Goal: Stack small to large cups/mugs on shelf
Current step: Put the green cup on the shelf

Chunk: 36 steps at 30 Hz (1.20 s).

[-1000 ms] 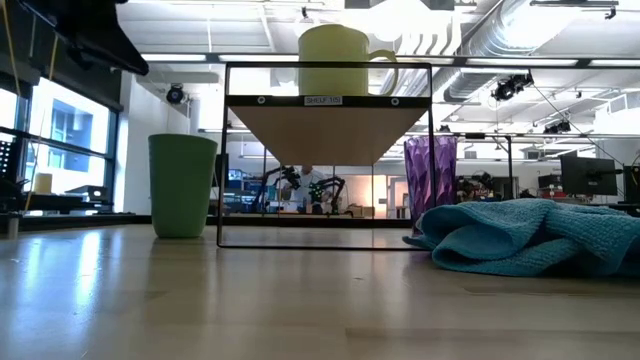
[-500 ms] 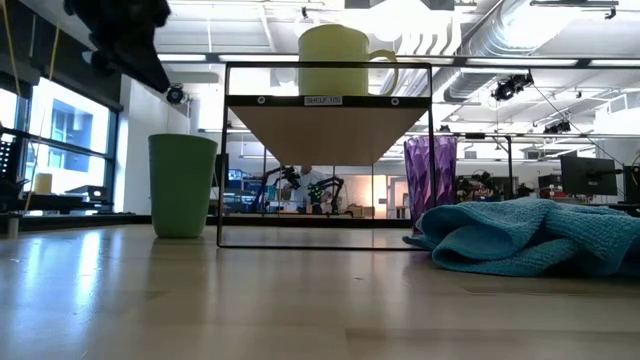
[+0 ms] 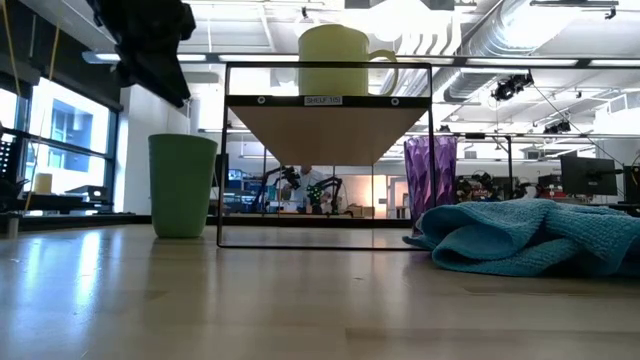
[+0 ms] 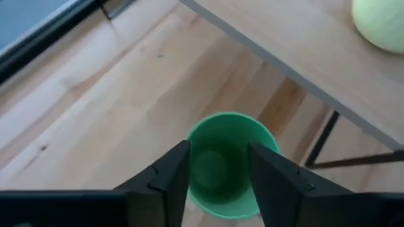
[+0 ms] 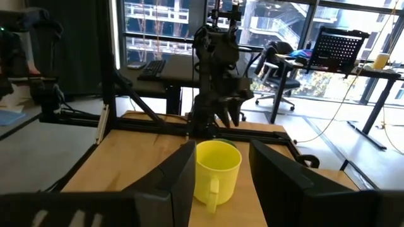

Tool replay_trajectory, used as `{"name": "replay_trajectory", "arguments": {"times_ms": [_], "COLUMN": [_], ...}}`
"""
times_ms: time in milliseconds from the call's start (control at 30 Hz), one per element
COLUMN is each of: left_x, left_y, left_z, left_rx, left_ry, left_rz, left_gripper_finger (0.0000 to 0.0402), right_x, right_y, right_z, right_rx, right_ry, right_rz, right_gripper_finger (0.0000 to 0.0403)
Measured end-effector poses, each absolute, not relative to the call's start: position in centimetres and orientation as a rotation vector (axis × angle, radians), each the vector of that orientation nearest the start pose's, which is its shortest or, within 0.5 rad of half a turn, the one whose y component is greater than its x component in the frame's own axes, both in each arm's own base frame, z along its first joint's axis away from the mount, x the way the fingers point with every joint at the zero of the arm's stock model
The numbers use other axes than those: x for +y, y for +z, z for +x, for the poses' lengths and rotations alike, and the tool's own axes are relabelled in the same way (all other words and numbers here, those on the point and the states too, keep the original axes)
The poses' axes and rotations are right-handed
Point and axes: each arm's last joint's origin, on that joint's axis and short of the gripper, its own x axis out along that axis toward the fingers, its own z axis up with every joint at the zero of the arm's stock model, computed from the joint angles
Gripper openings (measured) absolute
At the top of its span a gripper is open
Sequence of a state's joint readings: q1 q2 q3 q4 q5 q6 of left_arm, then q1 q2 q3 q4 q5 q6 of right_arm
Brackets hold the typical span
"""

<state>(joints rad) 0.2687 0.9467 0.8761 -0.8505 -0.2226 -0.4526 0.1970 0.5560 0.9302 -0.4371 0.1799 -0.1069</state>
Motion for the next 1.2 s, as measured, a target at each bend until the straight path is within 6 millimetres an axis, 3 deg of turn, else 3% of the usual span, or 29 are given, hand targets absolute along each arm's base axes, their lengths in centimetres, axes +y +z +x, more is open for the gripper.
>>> {"name": "replay_trajectory", "arguments": {"times_ms": [533, 1200], "left_x": [5.8, 6.0], "left_y": [26.4, 25.9], "left_z": [19.0, 18.9], "left_rx": [0.979, 1.080], "left_ry": [0.504, 0.474], "left_rz": [-0.196, 0.033], "left_gripper_finger": [0.0159, 0.0159], "right_x": [1.4, 1.7], "right_y": [37.7, 36.6], "right_z": [9.7, 10.7], "right_rx": [0.112, 0.234], "right_ry": [0.023, 0.066], "right_rz": [-0.103, -0.072], "right_gripper_finger": [0.0139, 0.0139]}}
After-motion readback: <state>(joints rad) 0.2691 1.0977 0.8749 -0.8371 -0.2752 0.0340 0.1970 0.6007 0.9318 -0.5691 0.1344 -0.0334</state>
